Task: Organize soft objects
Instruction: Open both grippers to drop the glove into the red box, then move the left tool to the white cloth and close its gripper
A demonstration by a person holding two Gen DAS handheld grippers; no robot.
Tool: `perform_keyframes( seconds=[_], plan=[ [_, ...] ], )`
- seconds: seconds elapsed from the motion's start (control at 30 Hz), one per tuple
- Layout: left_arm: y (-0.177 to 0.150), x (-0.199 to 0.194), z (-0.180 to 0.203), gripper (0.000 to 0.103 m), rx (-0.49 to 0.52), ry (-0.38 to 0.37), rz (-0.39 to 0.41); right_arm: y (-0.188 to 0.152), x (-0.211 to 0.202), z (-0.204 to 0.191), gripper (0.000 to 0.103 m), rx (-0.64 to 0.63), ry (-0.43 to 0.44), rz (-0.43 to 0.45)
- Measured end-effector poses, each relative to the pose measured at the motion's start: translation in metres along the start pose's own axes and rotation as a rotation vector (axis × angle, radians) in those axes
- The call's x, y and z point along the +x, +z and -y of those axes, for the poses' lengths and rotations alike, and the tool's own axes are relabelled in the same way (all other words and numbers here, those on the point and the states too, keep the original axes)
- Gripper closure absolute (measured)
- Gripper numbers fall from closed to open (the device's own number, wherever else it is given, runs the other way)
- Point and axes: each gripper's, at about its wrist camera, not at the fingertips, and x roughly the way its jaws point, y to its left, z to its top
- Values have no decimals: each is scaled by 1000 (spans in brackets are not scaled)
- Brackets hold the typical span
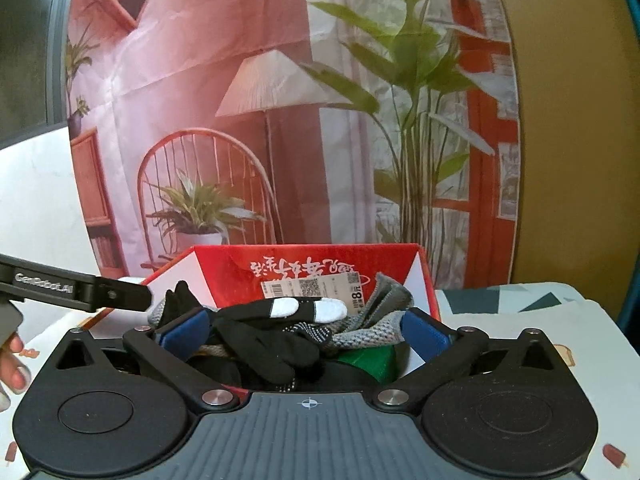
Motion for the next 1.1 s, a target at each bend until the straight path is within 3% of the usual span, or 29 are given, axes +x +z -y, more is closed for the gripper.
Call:
perform_keyframes(
  seconds=[0.3,0.43,0.57,0.8,0.97,1.07,1.1],
  plan=[
    [-52,-37,-18,0,-9,19,49,-34,-33,10,0,52,-4,45],
    [-78,-32,-27,1,-28,9,7,-52,-42,17,0,73,-9,34],
    [-101,-15,-35,5,-70,4,-62,-70,-36,26,2,85,-36,-38],
    [-124,12,-42,17,-121,10,-136,-98,-14,36,20,135,-55,-154],
    [-130,21,-47,21,-158,-6,-141,-109,-2,40,27,162,-52,-201],
    [-132,24,-46,32,-148,-19,-140,-111,2,40,31,158,-39,-217],
    [-133,24,-45,35,-145,-24,-140,-111,4,40,36,156,-33,-226]
  ],
)
